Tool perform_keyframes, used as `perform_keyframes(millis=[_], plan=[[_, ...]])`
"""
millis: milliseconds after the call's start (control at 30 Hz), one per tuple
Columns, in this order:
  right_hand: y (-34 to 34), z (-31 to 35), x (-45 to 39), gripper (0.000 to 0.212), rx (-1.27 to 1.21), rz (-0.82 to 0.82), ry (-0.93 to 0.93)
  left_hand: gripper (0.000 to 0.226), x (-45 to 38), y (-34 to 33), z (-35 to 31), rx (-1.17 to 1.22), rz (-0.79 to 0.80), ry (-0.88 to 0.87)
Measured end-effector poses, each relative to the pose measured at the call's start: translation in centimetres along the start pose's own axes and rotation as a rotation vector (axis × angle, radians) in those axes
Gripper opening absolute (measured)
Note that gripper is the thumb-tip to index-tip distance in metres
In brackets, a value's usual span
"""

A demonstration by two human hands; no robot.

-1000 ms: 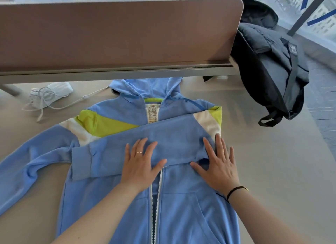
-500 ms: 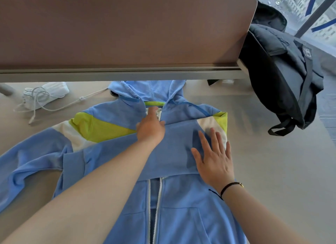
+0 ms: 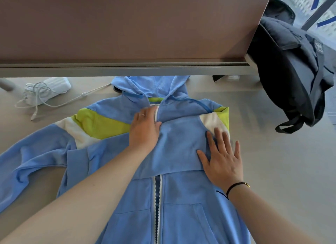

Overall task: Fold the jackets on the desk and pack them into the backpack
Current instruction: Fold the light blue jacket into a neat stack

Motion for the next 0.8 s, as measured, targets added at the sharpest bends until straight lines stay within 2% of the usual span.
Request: perform_keyframes(millis=[67,100,167,233,367,467,600,700,800], plan=[[0.2,-0.7,0.1,0.077,0.013,-0.008,-0.023,0.043,1.7,-0.2,-1.3,-0.131,-0.002,-0.152],[0.3,-1.0,0.2,0.078,0.025,-0.010,-0.028,0.048,2.8,-0.6,-1.5,-0.151,0.061,-0.193],[0.3,-1.3,0.2,0.078,0.046,-0.001,-0.032,0.066,5.1,-2.0,-0.2,-0.218,0.294,-0.176],[0.3,-1.2,0.2,0.080,0.065,0.007,-0.037,0.074,6.9,-2.5,1.8,-0.307,0.400,-0.108],[1.1,1.2,0.3,0.081,0.008,-0.030,-0.033,0.075,7.2,-2.2,2.4,-0.326,0.388,-0.080],[1.5,6.1,1.6,0.074,-0.078,-0.045,0.121,0.074,7.6,-2.1,2.5,-0.331,0.362,-0.052],[-1.3,11.6,5.3,0.071,-0.080,0.055,0.251,0.073,10.3,-0.4,3.6,-0.350,0.299,0.059],[-2.6,12.6,7.1,0.072,-0.019,0.060,0.271,0.074,14.5,1.6,5.5,-0.383,0.249,0.185],[-2.4,12.3,7.7,0.072,0.010,0.055,0.331,0.077,17.9,2.4,5.9,-0.389,0.289,0.200]])
Point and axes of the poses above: each hand's wrist, its own x-axis away from the middle knuckle, its own y-axis out of the back of the hand, z = x × y, the point moved 5 cm from there along -x, towards the middle knuckle, and after that the axes turned 15 degrees about -y, right-handed, at the moved point
